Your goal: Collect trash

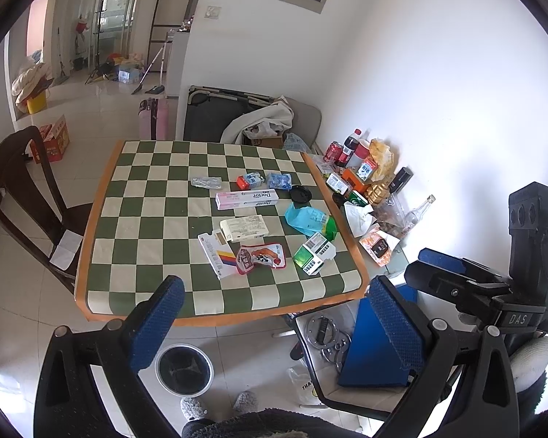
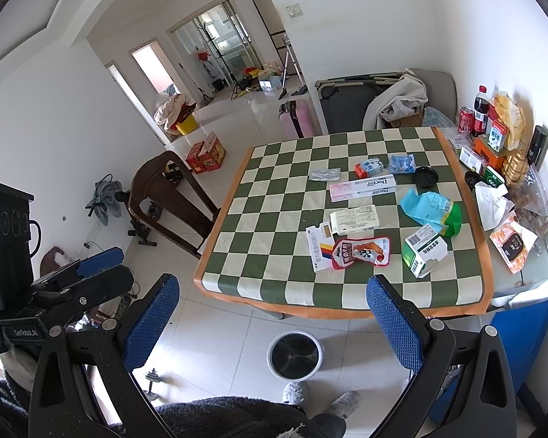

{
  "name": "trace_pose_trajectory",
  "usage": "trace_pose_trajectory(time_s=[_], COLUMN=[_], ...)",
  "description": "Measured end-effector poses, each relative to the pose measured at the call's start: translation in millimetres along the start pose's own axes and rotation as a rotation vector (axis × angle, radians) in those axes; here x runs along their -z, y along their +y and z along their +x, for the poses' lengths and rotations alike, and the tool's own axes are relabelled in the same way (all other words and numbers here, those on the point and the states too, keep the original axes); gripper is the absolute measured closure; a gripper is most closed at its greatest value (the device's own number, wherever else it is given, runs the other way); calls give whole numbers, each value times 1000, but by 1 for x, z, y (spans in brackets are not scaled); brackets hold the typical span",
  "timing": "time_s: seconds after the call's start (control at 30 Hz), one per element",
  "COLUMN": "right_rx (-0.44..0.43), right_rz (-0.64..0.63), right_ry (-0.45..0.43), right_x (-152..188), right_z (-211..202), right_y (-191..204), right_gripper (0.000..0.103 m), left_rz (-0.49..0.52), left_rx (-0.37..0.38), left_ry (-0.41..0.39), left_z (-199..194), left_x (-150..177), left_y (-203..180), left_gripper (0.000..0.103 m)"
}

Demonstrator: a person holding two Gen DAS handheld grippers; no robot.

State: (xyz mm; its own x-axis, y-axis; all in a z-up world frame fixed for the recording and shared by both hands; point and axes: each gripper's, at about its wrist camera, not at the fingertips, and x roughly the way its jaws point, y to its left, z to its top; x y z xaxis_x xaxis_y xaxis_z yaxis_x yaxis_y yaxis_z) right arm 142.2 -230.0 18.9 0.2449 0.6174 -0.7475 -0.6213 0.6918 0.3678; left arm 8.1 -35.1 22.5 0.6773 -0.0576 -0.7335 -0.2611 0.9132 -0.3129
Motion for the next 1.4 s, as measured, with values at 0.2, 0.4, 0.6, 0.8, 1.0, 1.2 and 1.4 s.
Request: trace_pose_trajectory(time_s=[0.2, 0.4, 0.6, 0.8, 1.0, 1.2, 1.4], right_rx=[-1, 73, 210, 368, 504, 537, 526], right_rz=[4, 74, 246, 394, 352, 164, 32], right_ry=[-5, -59, -97, -37, 161, 452, 596], right_x=[2, 4, 9, 13, -4, -22, -34], right_z=[-4, -2, 23, 79, 182, 300, 367], right_y=[2, 10, -29, -106, -197, -256, -284], right_gripper=[0, 0, 0, 0, 0, 0, 0], left_rz=[9, 74, 86, -16, -109, -253, -418], left_rx=[5, -199, -329, -362, -421, -424, -407], left_ry=[3, -22, 47, 238, 425, 609, 690], left_z=[1, 23, 101, 209, 304, 412, 476], left_x=[-4, -13, -21, -17, 1, 10, 6], left_y=[-3, 6, 34, 73, 98, 121, 147], left_gripper=[0, 0, 0, 0, 1, 1, 1])
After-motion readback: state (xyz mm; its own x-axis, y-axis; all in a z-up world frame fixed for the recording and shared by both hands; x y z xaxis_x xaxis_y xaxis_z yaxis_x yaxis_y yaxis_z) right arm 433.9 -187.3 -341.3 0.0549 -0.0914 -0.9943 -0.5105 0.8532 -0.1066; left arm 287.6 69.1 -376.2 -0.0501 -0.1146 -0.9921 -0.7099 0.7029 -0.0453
